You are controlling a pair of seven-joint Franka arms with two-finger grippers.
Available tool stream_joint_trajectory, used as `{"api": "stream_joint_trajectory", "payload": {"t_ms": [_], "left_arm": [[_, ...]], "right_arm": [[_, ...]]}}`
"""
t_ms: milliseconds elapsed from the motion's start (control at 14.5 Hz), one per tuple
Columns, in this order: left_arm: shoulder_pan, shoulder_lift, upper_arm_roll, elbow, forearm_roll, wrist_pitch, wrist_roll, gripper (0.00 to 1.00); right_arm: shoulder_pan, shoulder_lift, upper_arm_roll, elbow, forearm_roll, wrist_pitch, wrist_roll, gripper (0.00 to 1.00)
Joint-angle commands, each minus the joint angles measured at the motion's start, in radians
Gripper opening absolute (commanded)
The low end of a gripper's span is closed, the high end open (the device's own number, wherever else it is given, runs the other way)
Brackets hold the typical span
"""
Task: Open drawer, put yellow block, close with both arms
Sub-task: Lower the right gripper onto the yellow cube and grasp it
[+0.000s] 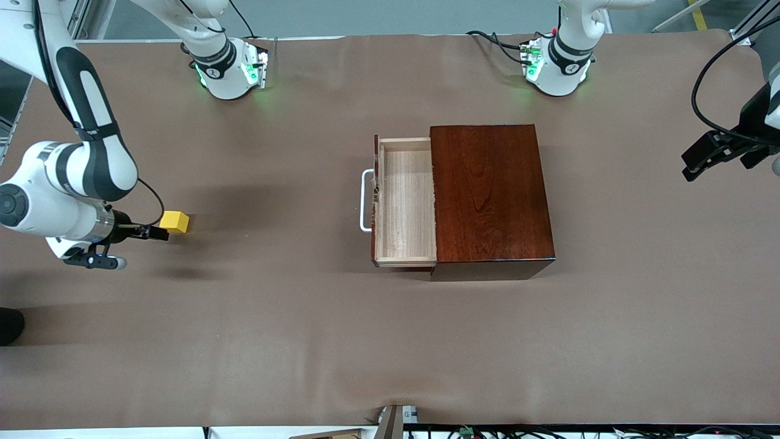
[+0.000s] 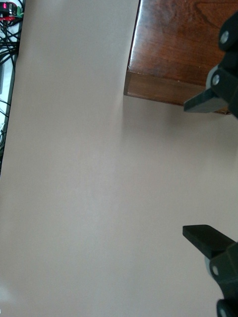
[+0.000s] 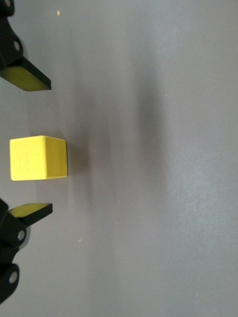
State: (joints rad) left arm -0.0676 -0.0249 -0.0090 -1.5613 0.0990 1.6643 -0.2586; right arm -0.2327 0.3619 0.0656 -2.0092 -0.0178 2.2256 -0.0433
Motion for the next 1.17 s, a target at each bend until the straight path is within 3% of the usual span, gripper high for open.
{"api": "stream_joint_trajectory", "payload": {"t_ms": [0,207,898,1105], "left_arm": [[-0.004,-0.015,-0.012,0.001,-0.024,-0.026,0.032,1.0],[-0.006,-0.02,-0.023,-0.002,-0.086,-0.07,0.082,1.0],[0.003,-0.021,-0.025,-0.003,-0.091,-0.077,0.107,1.0],[-0.006,-0.018,-0.025,0.006,-0.094,-0.077,0.102,1.0]], "right_arm": [[-0.028,-0.029,0.016,-0.071,-0.019,0.061,-0.021,1.0],[-0.037,-0.024,0.017,-0.094,-0.019,0.072,-0.021,1.0],[-0.042,-0.021,0.016,-0.203,-0.017,0.227,-0.073,1.0],[-0.071,-0.014,0.017,-0.206,-0.017,0.243,-0.115,0.86]]}}
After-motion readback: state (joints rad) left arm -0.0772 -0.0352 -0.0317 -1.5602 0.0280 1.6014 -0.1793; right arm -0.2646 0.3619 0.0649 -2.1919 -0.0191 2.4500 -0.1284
